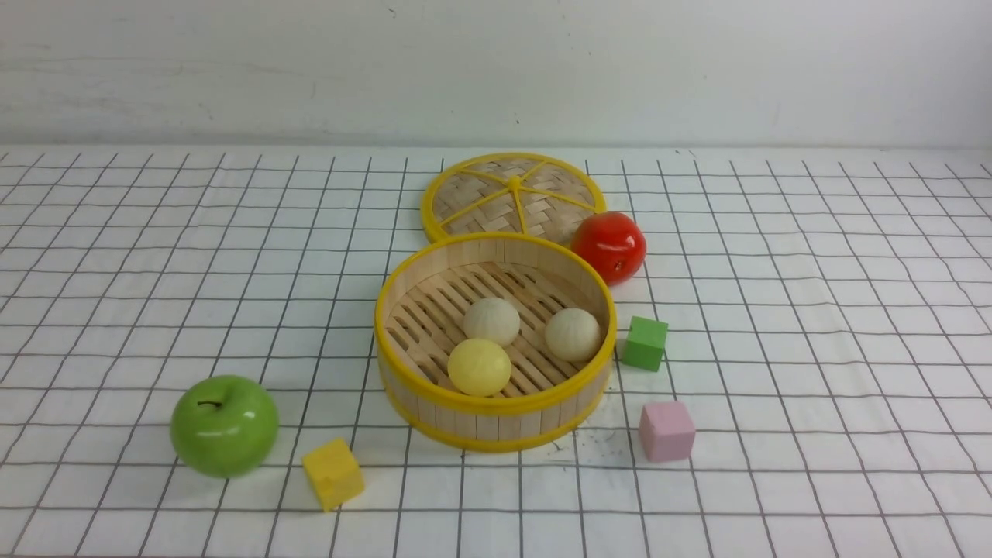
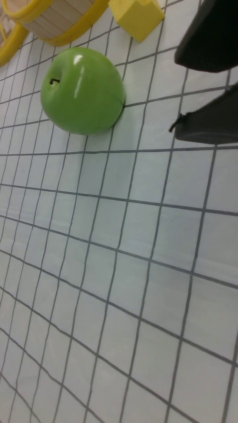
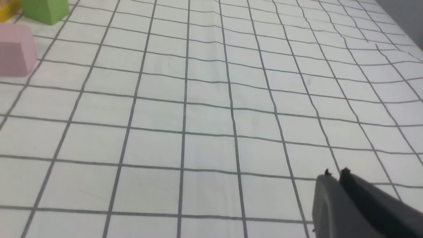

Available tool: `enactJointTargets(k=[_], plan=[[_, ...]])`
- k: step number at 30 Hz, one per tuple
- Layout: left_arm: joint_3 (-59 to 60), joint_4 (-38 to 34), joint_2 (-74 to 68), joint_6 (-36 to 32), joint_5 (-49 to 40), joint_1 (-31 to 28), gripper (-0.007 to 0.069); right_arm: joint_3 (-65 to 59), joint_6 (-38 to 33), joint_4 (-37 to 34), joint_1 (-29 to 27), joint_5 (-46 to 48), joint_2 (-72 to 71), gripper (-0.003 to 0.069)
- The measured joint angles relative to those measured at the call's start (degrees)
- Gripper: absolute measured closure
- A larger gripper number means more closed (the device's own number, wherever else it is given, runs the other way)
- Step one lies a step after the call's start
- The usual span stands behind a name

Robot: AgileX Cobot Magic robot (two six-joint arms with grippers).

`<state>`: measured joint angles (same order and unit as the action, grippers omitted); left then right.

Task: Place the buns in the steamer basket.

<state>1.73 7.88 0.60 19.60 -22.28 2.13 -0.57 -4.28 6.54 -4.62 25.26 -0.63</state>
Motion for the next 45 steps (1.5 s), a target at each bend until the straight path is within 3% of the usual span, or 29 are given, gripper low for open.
enactJointTargets(k=[45], plan=[[0.0, 0.0, 0.0, 0.0, 0.0, 0.0, 0.0386, 0.03, 0.0, 0.0, 0.0, 0.09, 0.0, 0.0564]])
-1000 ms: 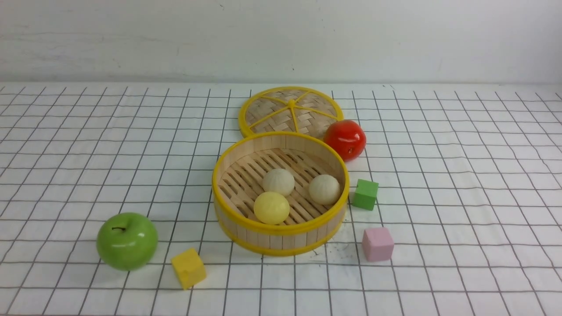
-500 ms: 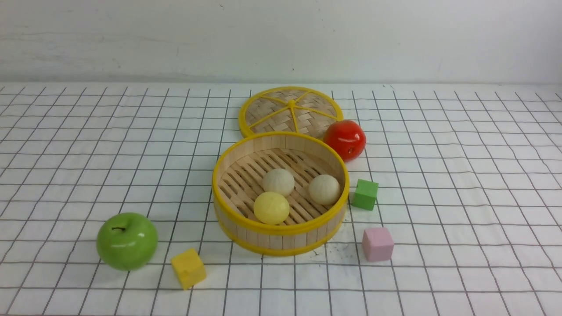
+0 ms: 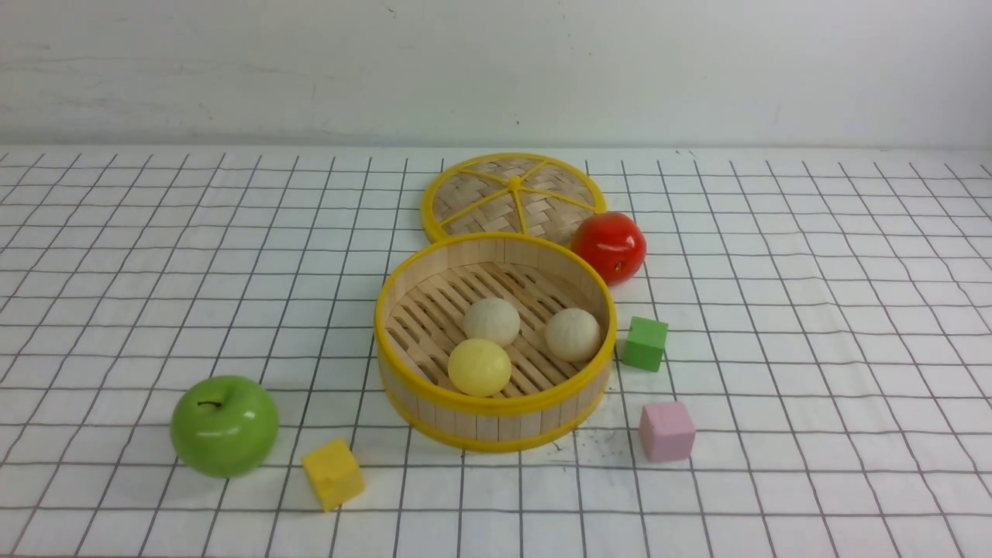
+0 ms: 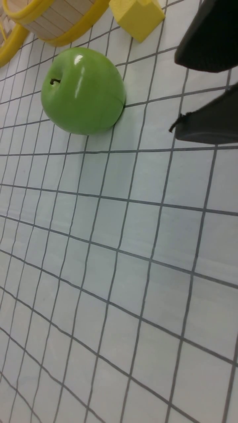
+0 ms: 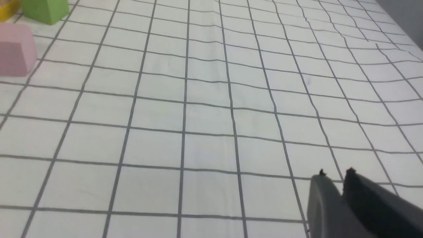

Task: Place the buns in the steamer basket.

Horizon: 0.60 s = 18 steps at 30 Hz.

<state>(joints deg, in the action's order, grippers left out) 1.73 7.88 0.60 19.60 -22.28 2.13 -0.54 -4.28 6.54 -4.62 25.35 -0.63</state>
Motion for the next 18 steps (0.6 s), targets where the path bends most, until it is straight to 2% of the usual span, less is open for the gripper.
enactJointTargets(k=[18], plan=[[0.0, 0.0, 0.0, 0.0, 0.11, 0.0, 0.0386, 0.0, -0.41, 0.0, 0.0, 0.0, 0.0, 0.0552]])
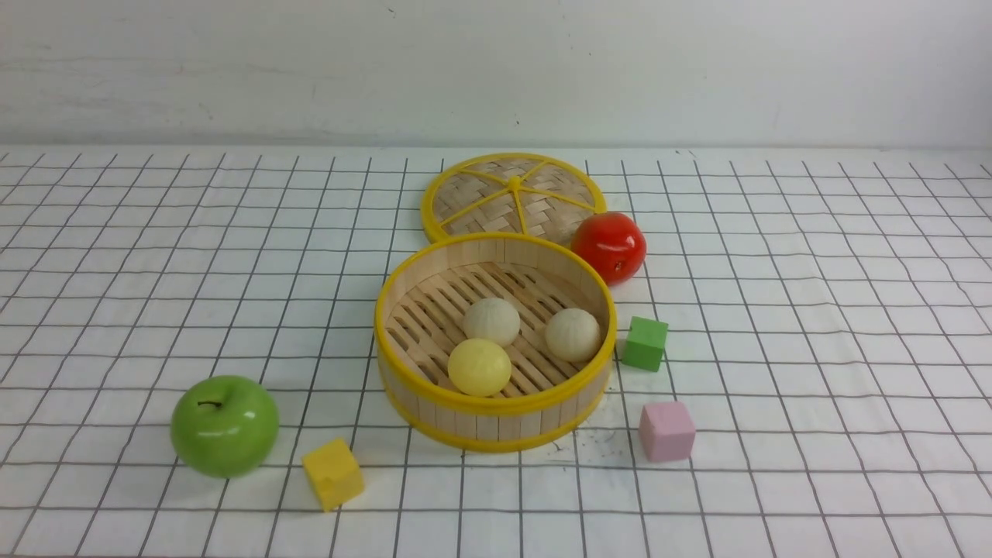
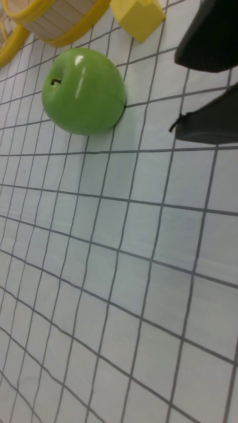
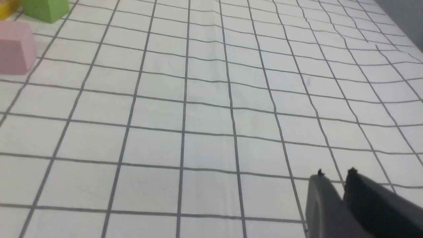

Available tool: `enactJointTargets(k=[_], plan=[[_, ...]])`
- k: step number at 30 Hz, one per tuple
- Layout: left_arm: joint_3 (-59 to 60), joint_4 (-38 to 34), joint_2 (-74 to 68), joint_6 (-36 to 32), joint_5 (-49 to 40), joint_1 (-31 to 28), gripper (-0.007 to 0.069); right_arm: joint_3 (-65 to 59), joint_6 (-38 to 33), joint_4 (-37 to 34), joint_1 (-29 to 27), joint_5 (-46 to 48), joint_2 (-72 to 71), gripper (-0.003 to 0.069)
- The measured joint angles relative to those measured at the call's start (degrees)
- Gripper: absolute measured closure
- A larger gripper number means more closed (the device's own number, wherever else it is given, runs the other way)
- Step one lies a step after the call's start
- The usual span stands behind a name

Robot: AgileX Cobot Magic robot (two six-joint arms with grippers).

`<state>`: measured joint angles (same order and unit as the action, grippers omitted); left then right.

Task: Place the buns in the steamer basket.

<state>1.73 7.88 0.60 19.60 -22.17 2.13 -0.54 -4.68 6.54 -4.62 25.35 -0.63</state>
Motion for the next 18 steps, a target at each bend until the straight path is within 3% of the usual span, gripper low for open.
enactJointTargets(k=[18], plan=[[0.0, 0.0, 0.0, 0.0, 0.05, 0.0, 0.0386, 0.0, -0.24, 0.0, 0.0, 0.05, 0.0, 0.0531]])
